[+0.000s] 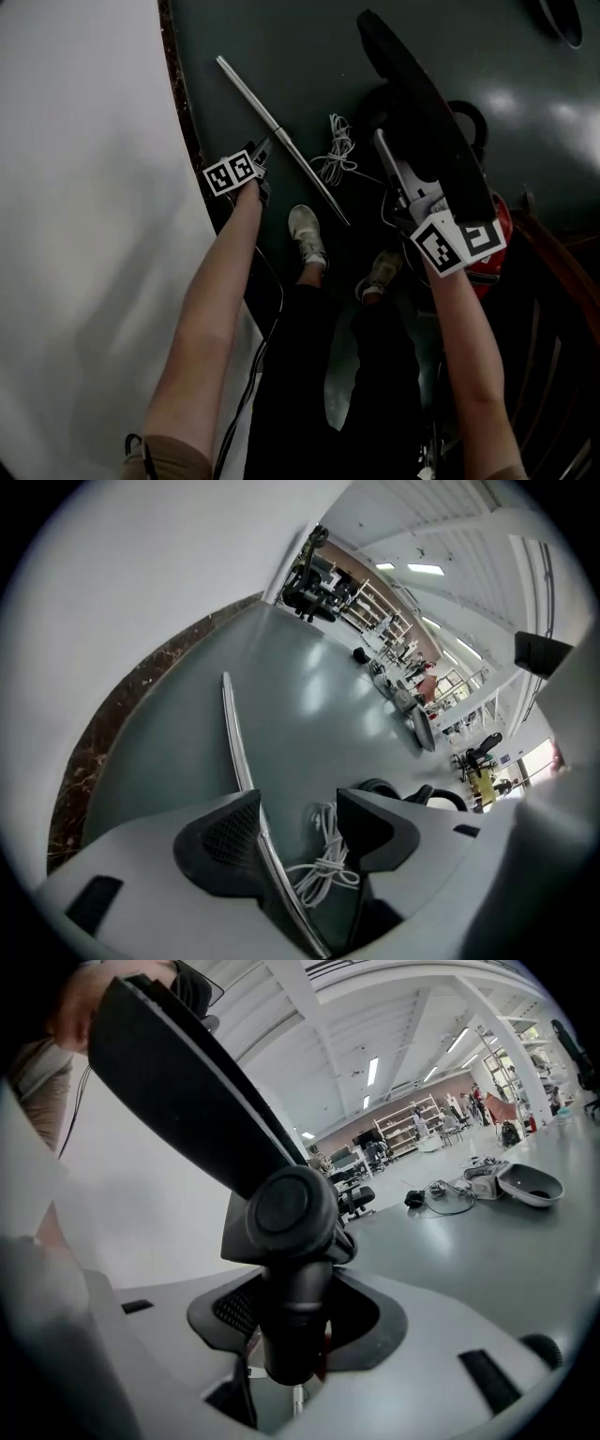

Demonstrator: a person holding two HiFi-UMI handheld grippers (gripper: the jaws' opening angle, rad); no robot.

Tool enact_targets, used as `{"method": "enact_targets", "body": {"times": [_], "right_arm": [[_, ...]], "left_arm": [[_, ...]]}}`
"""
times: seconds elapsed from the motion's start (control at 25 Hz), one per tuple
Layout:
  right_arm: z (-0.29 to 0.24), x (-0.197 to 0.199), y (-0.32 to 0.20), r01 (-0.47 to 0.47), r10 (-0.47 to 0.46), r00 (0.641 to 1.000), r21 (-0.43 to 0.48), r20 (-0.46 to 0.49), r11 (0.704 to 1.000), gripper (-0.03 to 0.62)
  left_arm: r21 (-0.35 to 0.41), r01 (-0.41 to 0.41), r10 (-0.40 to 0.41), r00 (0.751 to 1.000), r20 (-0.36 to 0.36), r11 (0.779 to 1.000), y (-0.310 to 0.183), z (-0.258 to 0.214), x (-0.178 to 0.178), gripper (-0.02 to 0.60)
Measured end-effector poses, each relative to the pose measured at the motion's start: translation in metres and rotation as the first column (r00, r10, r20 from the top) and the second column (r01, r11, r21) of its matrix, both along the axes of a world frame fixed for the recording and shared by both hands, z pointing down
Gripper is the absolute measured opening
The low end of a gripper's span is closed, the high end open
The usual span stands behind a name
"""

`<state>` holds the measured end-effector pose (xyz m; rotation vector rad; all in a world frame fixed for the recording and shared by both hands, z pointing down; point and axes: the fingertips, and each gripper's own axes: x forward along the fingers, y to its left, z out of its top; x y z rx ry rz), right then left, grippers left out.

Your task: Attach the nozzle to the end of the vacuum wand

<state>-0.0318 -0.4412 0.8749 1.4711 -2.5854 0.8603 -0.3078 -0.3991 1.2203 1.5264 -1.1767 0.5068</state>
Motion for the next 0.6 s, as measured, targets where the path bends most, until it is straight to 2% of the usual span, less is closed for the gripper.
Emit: {"method": "enact_targets", "body": {"times": [0.08,0.24,0.32,0.48,0.6], "right_arm": [[0.031,-0.008,-0.002,0.001,-0.001,1.000,-0.007,0.005,1.000,0.184],[0.083,-0.031,-0.013,0.029,-0.029,1.000,-0.014,-0.003,0.999,0.184],[0.103,-0.038,-0.021,0.047,-0.047,0.999,-0.009,-0.001,0.999,0.184],[0.117,-0.050,-0.023,0.049,-0.049,0.998,-0.003,0.037,0.999,0.184],[0.111,-0.061,-0.008,0.080,-0.080,0.997,0.003,0.011,0.997,0.184]], "left_arm": [[-0.024,-0.010,0.010,1.000,0.015,1.000,-0.006,0.036,-0.002,0.252],[-0.078,0.033,-0.031,0.999,0.027,0.996,-0.021,0.098,-0.011,0.274],[-0.118,0.030,-0.026,0.999,0.041,0.993,-0.028,0.125,-0.011,0.286],[-0.156,-0.042,0.055,0.996,0.076,0.987,-0.037,0.162,-0.002,0.290],[-0.167,-0.033,0.054,0.991,0.123,0.985,-0.038,0.181,-0.015,0.290]]}}
